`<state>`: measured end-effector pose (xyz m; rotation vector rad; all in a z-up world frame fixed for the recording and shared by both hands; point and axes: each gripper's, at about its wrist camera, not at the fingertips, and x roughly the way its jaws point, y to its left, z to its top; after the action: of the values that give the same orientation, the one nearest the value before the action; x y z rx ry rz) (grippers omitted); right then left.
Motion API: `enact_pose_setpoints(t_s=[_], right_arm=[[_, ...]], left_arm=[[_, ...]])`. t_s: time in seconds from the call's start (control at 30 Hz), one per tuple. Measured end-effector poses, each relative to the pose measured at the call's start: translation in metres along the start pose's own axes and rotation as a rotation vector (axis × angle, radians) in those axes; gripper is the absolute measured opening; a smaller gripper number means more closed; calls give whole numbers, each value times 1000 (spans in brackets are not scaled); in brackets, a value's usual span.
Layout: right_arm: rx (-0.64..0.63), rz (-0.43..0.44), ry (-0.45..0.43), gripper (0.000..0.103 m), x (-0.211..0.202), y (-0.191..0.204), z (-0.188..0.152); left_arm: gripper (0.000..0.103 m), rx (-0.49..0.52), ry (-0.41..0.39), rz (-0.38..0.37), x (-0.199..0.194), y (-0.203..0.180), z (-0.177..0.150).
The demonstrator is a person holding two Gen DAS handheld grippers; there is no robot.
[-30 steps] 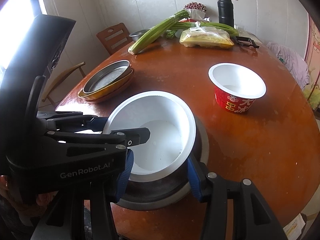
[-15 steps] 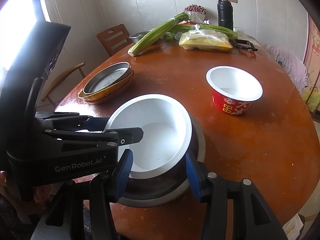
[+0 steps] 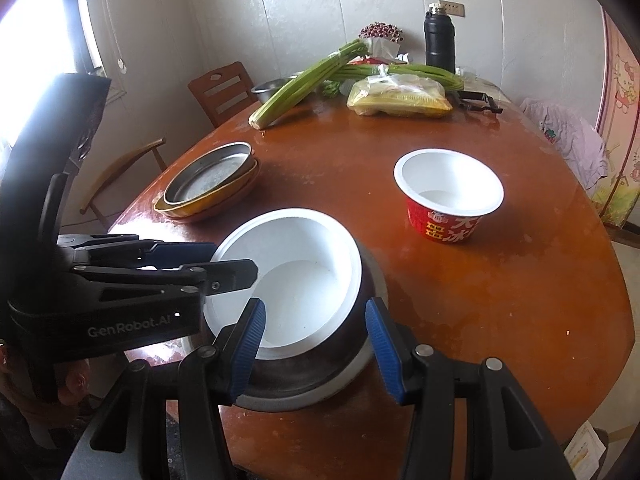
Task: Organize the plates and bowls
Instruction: 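Lower the paper bowl into the steel bowl with the left gripper, then open the left gripper and withdraw it from the paper bowl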
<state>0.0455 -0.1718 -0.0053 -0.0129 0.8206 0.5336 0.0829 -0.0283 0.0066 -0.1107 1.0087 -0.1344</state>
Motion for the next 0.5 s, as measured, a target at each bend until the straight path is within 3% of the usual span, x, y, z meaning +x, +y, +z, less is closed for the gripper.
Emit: enact_pose_setpoints(t_s=[0.5], right_arm=[[64,-31,-75,52,-17,-18,5]], left_arm=[[47,31,-56,14,-14,-8,12]])
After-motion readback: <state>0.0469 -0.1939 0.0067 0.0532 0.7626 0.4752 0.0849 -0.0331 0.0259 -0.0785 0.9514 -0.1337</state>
